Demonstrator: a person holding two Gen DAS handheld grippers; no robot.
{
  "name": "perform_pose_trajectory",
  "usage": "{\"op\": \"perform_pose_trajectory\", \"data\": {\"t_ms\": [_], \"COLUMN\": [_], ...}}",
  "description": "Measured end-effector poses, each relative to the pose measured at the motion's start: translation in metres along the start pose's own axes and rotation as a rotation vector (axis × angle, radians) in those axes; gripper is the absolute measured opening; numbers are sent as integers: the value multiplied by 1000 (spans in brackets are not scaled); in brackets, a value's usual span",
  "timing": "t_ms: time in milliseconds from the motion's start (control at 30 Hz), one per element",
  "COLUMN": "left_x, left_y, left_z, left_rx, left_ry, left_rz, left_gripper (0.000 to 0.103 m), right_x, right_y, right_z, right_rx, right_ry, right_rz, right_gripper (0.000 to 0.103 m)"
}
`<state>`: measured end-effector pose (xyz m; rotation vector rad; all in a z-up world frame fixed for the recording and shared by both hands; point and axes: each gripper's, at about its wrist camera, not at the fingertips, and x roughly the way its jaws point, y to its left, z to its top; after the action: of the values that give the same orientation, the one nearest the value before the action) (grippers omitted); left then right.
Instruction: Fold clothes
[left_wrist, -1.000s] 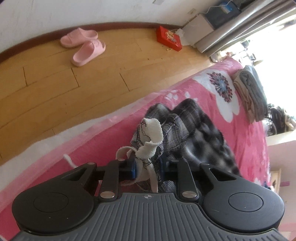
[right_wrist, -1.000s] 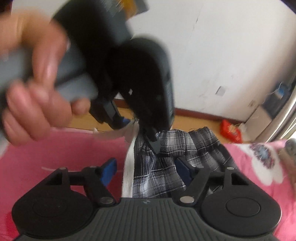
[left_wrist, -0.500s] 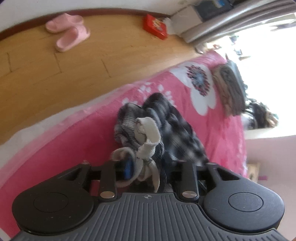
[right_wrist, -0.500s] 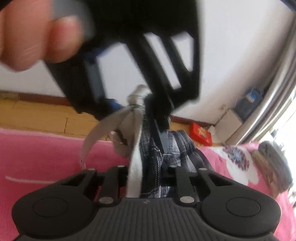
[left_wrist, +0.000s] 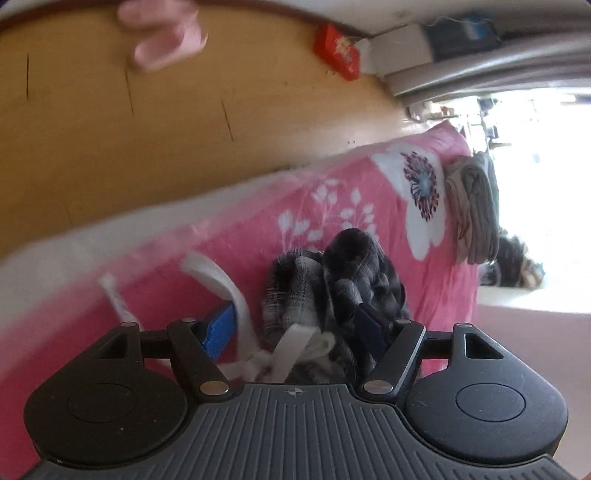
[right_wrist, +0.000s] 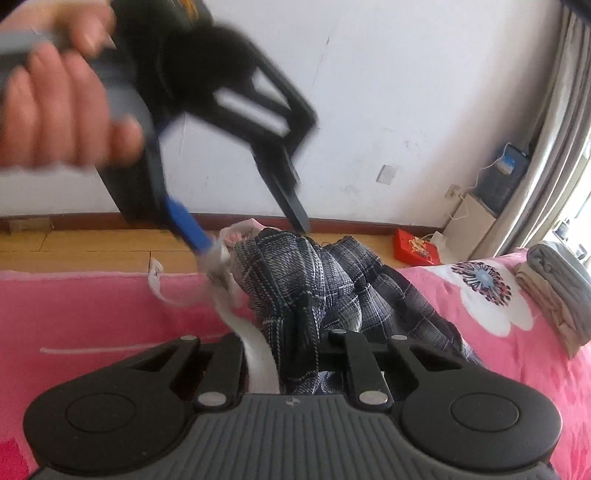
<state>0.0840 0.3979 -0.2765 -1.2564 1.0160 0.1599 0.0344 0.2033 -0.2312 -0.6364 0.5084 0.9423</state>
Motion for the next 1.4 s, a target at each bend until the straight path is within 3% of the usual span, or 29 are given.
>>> {"op": "perform_pose_trajectory", "data": {"t_ms": [133, 300, 367, 400, 500, 700, 767, 933, 1100, 1200, 1267, 1300, 1333, 1400], "left_x": [26, 31, 25, 23, 19, 34, 53, 121, 151, 149, 146, 145, 145, 143], "left_y": [4, 3, -9, -19, -56, -169, -206, -268, -272, -264, -261, -259, -257, -250], "left_z": [7, 9, 5, 2, -9, -57, -84, -163, -192, -187, -187, -187, -190, -194], "left_rx": [-50, -68, -27, 4, 89, 301, 361, 517, 512, 538, 599, 641, 688, 780], "left_ry": [42, 65, 38, 28, 11, 43, 87, 220, 266, 220, 177, 154, 133, 97], "left_rz": [-67, -74, -54, -50, -44, -176, -234, -278, -303, -262, -199, -163, -126, -68], "left_gripper": [70, 70, 59, 50, 40, 36, 36, 40, 53, 56, 56, 56, 56, 56], "right_x": [-2, -8, -19, -24, -41, -93, -120, -181, -188, -183, -187, -193, -201, -218], "right_y": [1, -2, -16, -22, -42, -99, -125, -177, -200, -209, -215, -217, -219, -224], "right_z": [-3, -5, -5, -5, -6, -22, -41, -108, -204, -254, -277, -284, -290, -300], "right_rx": [-15, -3, 45, 69, 142, 345, 445, 722, 1009, 1217, 1336, 1367, 1390, 1419], "right_ry": [2, -4, -28, -40, -76, -151, -171, -202, -71, 19, 30, 35, 37, 44], "right_rz": [7, 3, -17, -28, -58, -150, -186, -279, -269, -176, -119, -106, -99, -89], "right_gripper": [17, 17, 16, 16, 14, 14, 14, 14, 14, 18, 29, 45, 51, 53]}}
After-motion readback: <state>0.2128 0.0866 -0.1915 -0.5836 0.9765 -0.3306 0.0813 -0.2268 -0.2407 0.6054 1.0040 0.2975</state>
